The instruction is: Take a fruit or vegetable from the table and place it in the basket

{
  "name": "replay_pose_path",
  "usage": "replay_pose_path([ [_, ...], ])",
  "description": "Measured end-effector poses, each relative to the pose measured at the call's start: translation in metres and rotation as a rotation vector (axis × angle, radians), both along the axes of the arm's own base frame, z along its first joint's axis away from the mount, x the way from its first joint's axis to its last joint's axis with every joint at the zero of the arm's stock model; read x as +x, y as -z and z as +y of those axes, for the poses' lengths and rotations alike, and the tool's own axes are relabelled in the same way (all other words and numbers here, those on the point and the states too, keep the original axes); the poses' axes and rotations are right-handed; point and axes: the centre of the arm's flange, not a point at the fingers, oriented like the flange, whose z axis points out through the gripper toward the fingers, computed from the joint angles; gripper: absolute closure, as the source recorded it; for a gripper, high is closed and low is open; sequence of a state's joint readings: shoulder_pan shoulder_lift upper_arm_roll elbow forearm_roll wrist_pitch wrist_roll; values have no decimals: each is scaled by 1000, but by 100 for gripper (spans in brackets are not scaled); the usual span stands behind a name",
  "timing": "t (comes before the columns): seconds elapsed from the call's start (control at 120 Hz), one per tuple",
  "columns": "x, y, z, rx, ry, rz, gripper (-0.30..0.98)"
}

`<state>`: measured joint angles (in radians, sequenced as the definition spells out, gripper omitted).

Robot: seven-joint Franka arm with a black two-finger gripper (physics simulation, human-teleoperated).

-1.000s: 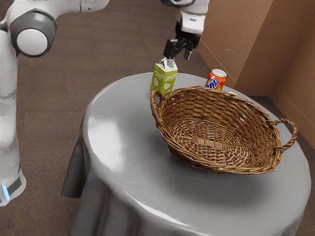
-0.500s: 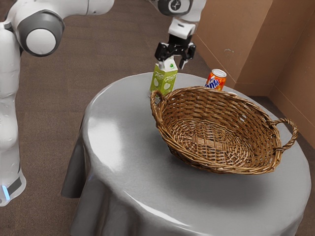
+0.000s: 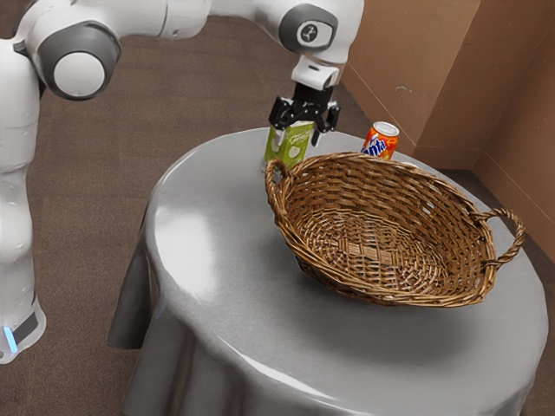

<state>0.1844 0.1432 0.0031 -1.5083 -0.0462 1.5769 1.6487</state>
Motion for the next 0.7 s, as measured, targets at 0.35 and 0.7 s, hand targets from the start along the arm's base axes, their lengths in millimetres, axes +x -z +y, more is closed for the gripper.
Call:
replay_pose_path([
  [0.35,5,35,12,-24,-9,27,1],
  [0.7,1,51,33,-25,-117,40,1],
])
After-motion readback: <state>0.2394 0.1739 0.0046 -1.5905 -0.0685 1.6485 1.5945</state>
